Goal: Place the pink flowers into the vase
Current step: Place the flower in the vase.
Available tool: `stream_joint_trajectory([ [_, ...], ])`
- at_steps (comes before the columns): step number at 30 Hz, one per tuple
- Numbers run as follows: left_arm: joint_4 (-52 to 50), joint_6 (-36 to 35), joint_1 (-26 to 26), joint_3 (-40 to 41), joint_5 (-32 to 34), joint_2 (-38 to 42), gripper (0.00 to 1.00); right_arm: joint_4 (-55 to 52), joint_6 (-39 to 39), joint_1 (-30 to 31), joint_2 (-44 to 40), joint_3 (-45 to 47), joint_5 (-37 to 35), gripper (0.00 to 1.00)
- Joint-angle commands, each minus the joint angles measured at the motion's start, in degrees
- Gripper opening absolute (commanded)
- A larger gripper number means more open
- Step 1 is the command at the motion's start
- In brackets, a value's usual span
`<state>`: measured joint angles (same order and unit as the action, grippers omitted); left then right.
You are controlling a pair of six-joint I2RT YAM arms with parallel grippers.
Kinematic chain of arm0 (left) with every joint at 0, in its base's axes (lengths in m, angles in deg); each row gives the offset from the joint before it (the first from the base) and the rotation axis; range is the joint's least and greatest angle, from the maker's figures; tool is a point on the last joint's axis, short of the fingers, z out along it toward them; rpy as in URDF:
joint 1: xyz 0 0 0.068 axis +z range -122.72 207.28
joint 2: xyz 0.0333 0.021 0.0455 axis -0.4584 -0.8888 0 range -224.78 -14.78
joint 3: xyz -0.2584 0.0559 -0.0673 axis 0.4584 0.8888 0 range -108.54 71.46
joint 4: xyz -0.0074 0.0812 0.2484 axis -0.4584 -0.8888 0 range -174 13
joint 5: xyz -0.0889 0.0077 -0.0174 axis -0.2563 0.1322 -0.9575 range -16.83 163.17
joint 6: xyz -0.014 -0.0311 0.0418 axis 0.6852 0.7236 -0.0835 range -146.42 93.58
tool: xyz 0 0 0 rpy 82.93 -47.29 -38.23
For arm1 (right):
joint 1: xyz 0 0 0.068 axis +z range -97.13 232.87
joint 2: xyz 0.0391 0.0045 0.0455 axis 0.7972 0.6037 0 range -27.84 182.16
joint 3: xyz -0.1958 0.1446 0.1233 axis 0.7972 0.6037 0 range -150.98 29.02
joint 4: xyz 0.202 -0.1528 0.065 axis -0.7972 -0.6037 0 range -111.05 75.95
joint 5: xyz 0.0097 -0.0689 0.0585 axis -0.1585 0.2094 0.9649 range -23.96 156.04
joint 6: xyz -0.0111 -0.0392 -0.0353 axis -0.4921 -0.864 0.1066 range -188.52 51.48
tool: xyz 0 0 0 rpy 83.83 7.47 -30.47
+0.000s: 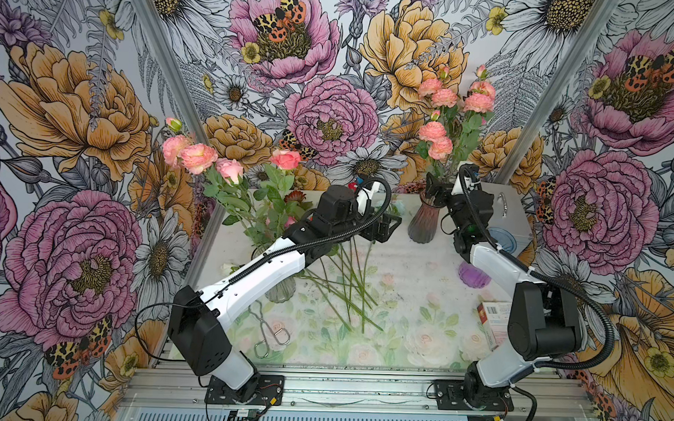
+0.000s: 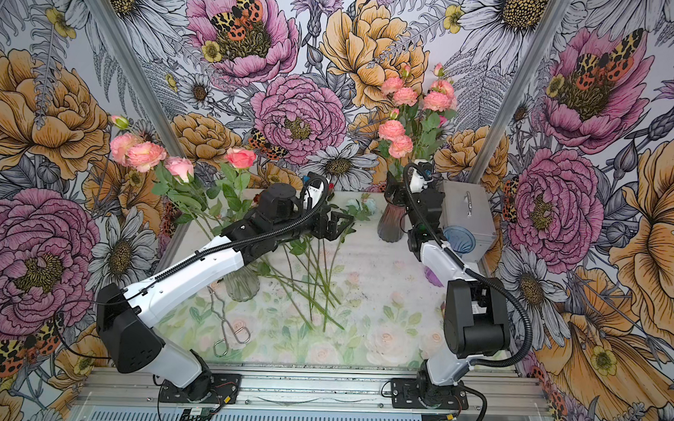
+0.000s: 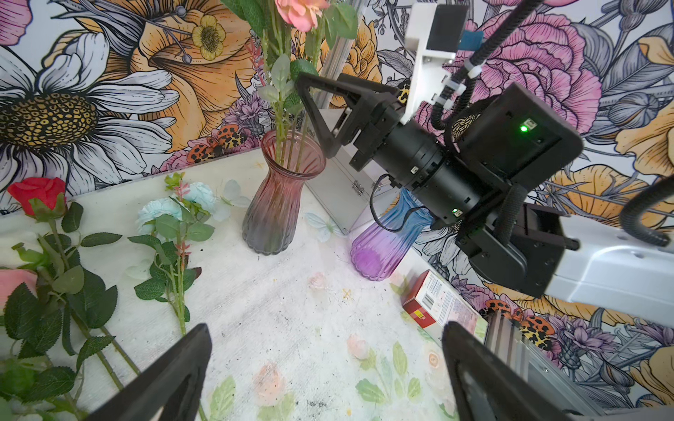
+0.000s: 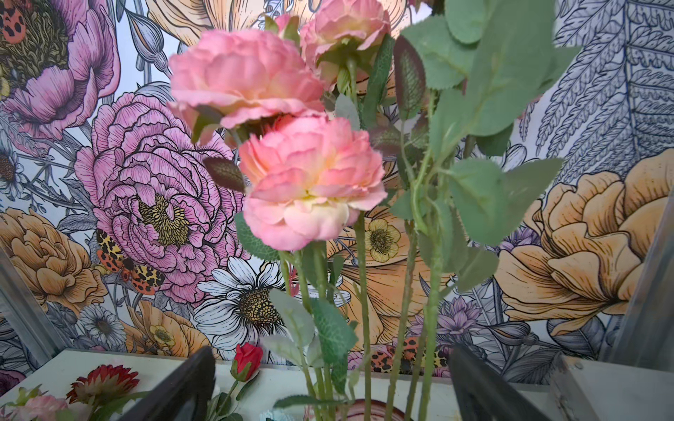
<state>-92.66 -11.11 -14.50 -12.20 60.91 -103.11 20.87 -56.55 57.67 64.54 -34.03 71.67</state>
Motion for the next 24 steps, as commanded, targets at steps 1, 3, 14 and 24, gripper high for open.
stream_joint_trajectory([
  [1, -2.99, 2.18, -0.36, -0.22, 3.78, 1.34, 0.98, -0.67, -0.14, 0.04, -3.63, 1.9, -0.87, 0.99],
  [3, -5.72, 3.1, -0.19, -1.4, 6.03, 0.49, 0.99, -0.9, 0.47, -0.01, -5.81, 3.46, -1.17, 0.99],
  [14, -19.69, 9.7, 0.34, -4.29, 12.12, -5.1, 0.98, -14.12, 2.15, 4.26, -19.12, 9.42, 4.64, 0.99],
  [24, -30.07, 24.33, 5.99, -6.44, 11.98, -16.43, 0.94, -19.26, 2.94, 8.09, -29.5, 18.19, 2.27, 0.99],
])
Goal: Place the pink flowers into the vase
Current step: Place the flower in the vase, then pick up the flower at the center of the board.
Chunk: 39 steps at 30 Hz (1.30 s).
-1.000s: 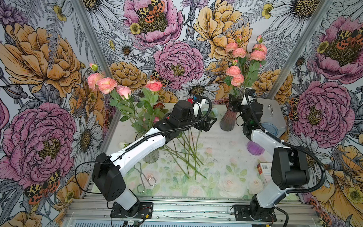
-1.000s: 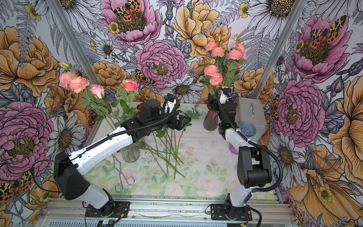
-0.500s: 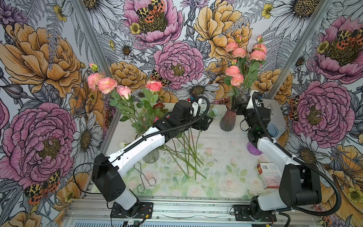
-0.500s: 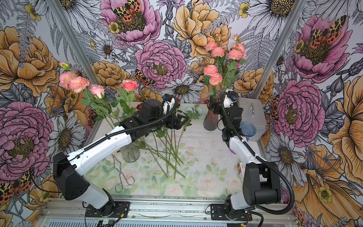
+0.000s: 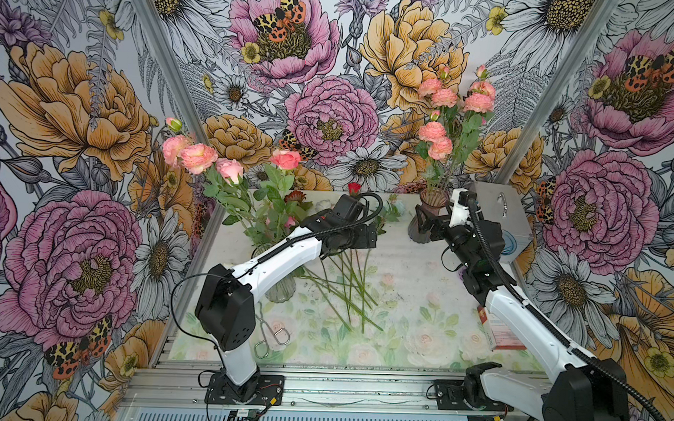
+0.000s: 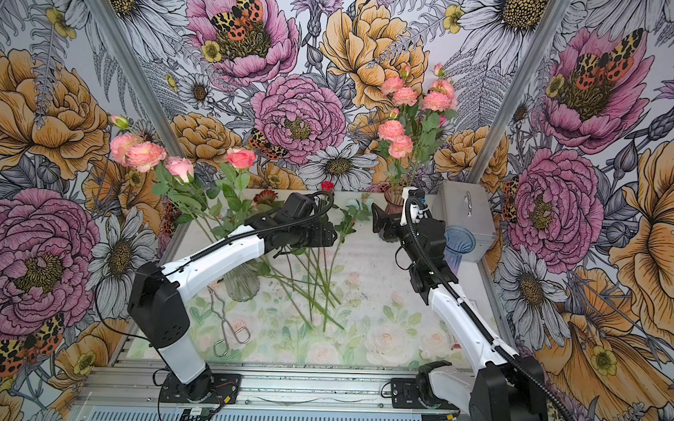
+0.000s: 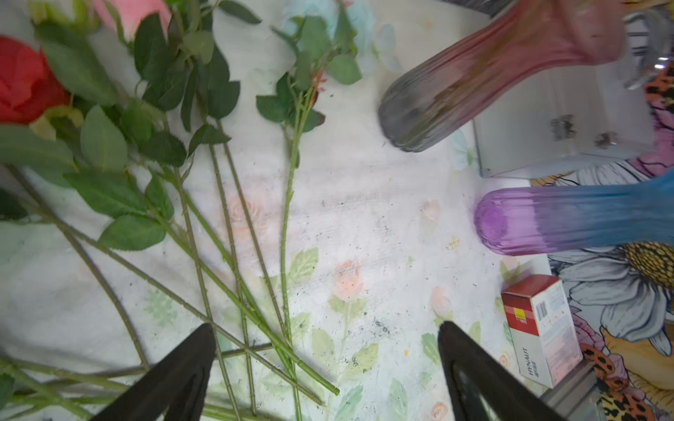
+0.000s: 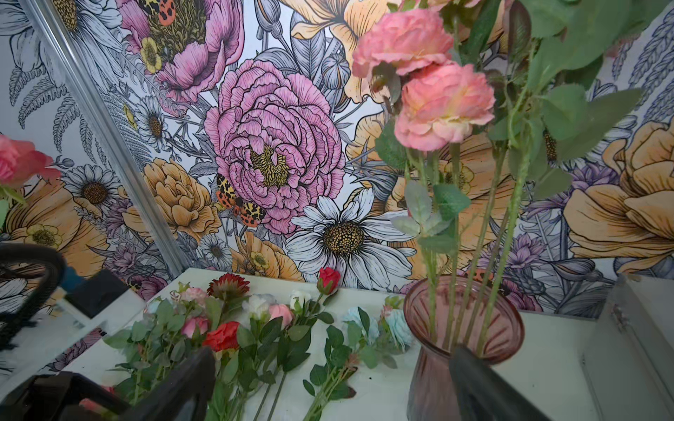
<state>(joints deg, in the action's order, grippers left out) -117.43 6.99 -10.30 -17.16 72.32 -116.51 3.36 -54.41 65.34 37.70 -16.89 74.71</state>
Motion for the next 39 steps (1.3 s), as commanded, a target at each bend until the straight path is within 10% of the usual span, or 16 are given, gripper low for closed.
stream_joint_trajectory([
  [1, -5.52, 6.4, 1.89, -2.0, 0.0, -5.12, 0.95, -1.77, 1.45, 0.56, -3.66, 1.64, -0.82, 0.99],
  [39, -6.4, 1.07, 8.32, -13.59, 0.49, -26.0, 0.5, -3.88, 1.53, 5.95, -2.08, 1.44, 2.9, 0.99],
])
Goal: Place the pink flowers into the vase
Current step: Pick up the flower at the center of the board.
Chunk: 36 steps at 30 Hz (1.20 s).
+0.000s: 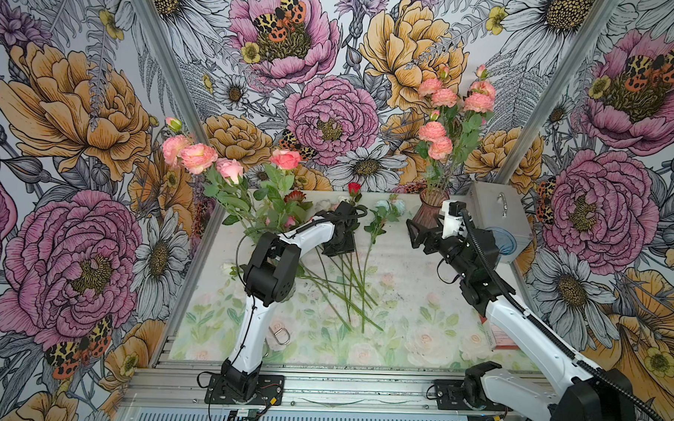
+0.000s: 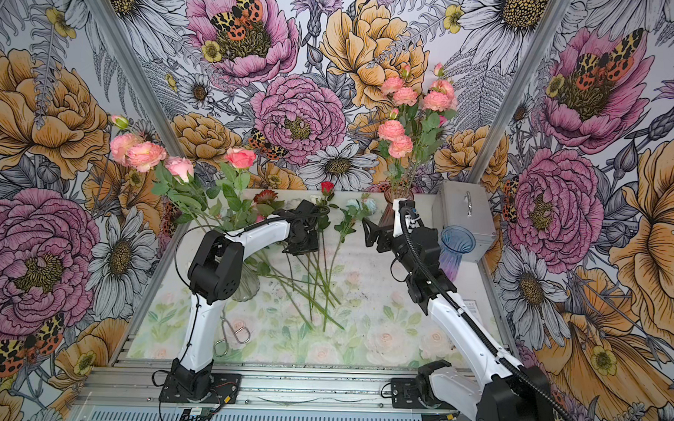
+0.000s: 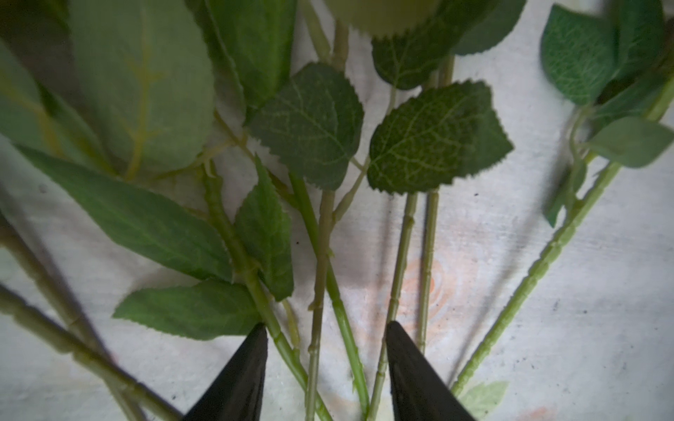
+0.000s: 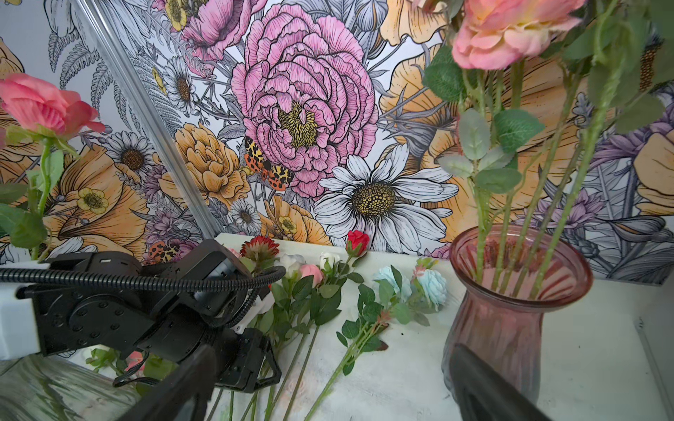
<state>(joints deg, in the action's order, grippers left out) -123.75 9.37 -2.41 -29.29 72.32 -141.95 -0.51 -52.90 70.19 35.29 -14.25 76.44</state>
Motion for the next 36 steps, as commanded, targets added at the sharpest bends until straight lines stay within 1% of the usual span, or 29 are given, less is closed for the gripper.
stream_joint_trajectory([
  [1, -0.02, -1.41, 0.43, -1.52, 0.66, -0.65, 0.5, -0.08, -0.43, 1.59, 0.49, -1.28, 1.28, 0.99],
  [3, -0.02, -1.59, 0.43, -1.68, 0.5, -0.85, 0.48, -1.32, -1.21, 2.79, 0.98, -1.74, 0.87, 0.99],
  [6, -0.02, -2.17, 0.42, -2.08, 0.02, -1.43, 0.4, -2.81, -1.39, 3.87, 1.72, -2.21, 0.78, 0.99],
  [15, -0.01, -3.17, 0.65, -2.02, 0.21, -1.37, 0.38, -2.4, -0.86, 5.35, 3.38, -1.76, 0.21, 0.99],
  [17, 0.04, -3.44, 0.87, -2.24, 0.31, -1.9, 0.36, -2.05, -0.68, 5.35, 3.45, -1.78, 0.02, 0.99],
  [19, -0.01, -3.53, 0.87, -2.43, 0.25, -2.31, 0.3, -1.94, -0.66, 5.44, 3.51, -1.8, 0.05, 0.99],
  [20, -0.02, -3.67, 0.98, -2.61, 0.29, -2.37, 0.28, -1.94, -0.76, 5.44, 3.59, -1.75, 0.08, 0.99],
  [24, 0.06, -4.06, 0.86, -3.22, 0.62, -2.99, 0.28, -2.03, -0.84, 5.44, 3.61, -1.43, -0.4, 0.99],
  [25, 0.01, -4.06, 0.91, -3.3, 0.66, -3.0, 0.26, -2.03, -0.82, 5.44, 3.64, -1.47, -0.47, 0.99],
  [26, 0.0, -4.1, 0.91, -3.31, 0.67, -3.09, 0.23, -2.03, -0.78, 5.44, 3.58, -1.37, -0.55, 0.99],
  [28, -0.01, -4.15, 0.89, -3.4, 0.71, -3.14, 0.21, -1.94, -0.77, 5.44, 3.73, -1.36, -0.5, 0.99],
  [30, -0.01, -4.24, 0.86, -3.33, 0.67, -3.15, 0.16, -1.89, -0.76, 5.44, 3.75, -1.28, -0.48, 0.99],
  [35, 0.01, -4.33, 0.84, -3.09, 0.6, -2.92, 0.09, -1.44, 0.0, 5.44, 3.85, -1.16, -0.55, 0.99],
  [36, 0.03, -4.33, 0.96, -3.05, 0.62, -2.82, 0.06, -1.28, 0.19, 5.45, 3.88, -1.12, -0.46, 0.99],
])
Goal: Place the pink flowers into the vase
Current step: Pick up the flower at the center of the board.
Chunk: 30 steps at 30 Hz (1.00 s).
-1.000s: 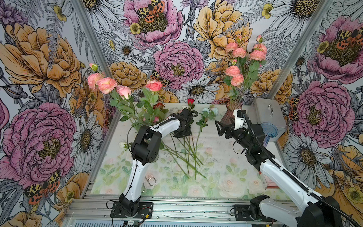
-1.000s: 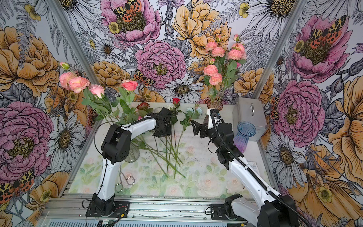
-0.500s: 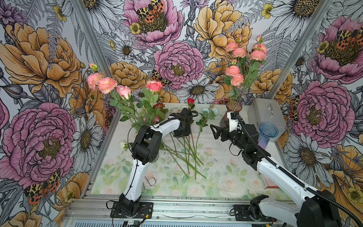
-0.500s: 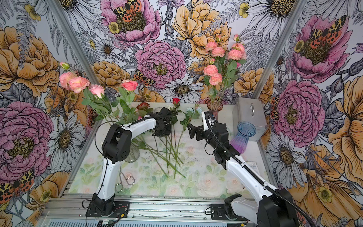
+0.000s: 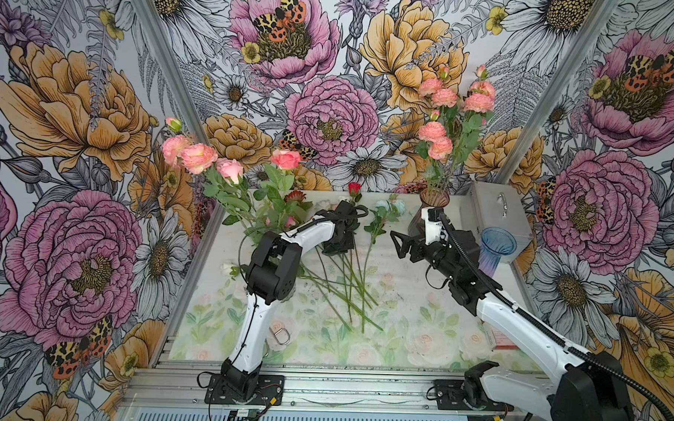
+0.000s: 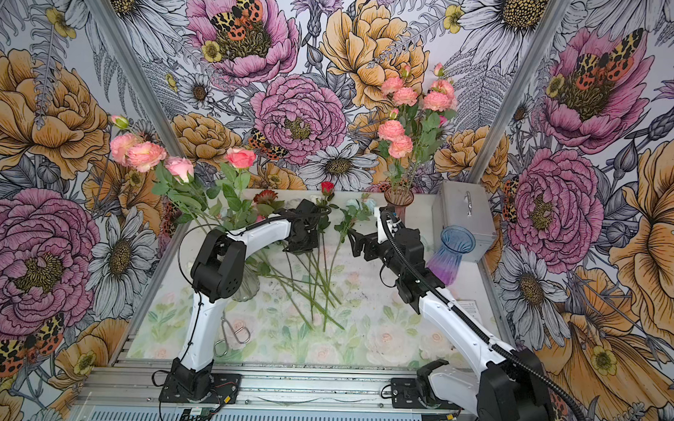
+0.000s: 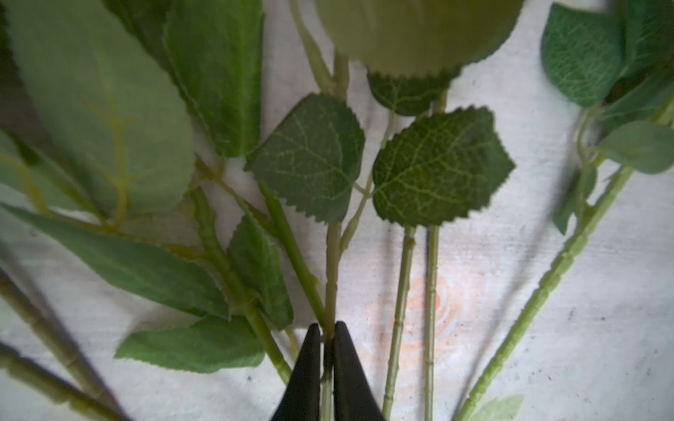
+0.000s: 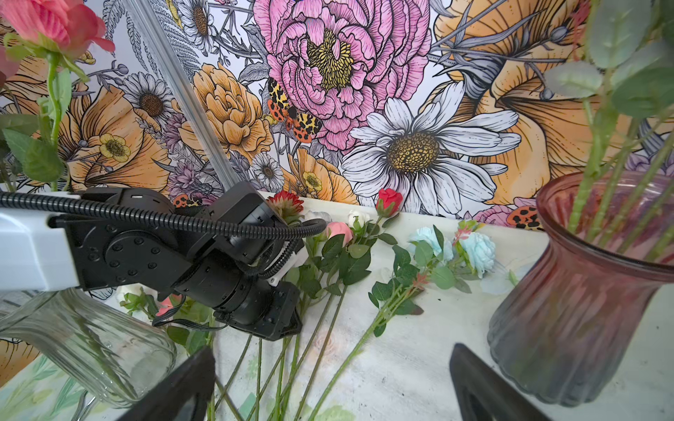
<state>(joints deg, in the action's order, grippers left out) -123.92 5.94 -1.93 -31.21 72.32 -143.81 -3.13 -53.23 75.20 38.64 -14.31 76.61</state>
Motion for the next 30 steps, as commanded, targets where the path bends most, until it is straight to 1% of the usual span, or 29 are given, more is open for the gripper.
stream_joint_trajectory([
  [1, 0.16, -0.89, 0.46, -1.06, 0.5, -0.77, 0.05, 1.39, 0.7, 0.44, 0.5, -1.05, -0.51, 0.99],
  [3, 0.16, -0.89, 0.49, -1.13, 0.49, -0.43, 0.04, 1.3, 0.81, 0.44, 0.58, -1.0, -0.38, 0.99],
  [4, 0.16, -0.89, 0.47, -1.21, 0.53, -0.16, 0.01, 1.17, 0.8, 0.48, 0.53, -1.0, -0.35, 0.99],
  [8, 0.17, -1.07, 0.47, -1.89, 0.31, 1.3, 0.0, 0.73, 0.88, 0.57, 0.46, -1.05, -0.36, 0.99],
  [18, 0.38, -1.61, 0.58, -3.91, 1.31, 6.78, 0.0, 0.07, 1.41, 0.61, -0.49, -0.53, -0.03, 0.99],
  [23, 0.4, -2.07, 0.82, -5.23, 0.15, 8.76, 0.0, 0.02, 1.5, 0.61, -0.93, 0.09, -0.64, 0.99],
  [30, 3.78, -3.51, 0.74, -4.32, 0.03, 11.76, 0.0, -0.37, 1.62, 0.64, -1.02, 0.22, -0.1, 0.99],
])
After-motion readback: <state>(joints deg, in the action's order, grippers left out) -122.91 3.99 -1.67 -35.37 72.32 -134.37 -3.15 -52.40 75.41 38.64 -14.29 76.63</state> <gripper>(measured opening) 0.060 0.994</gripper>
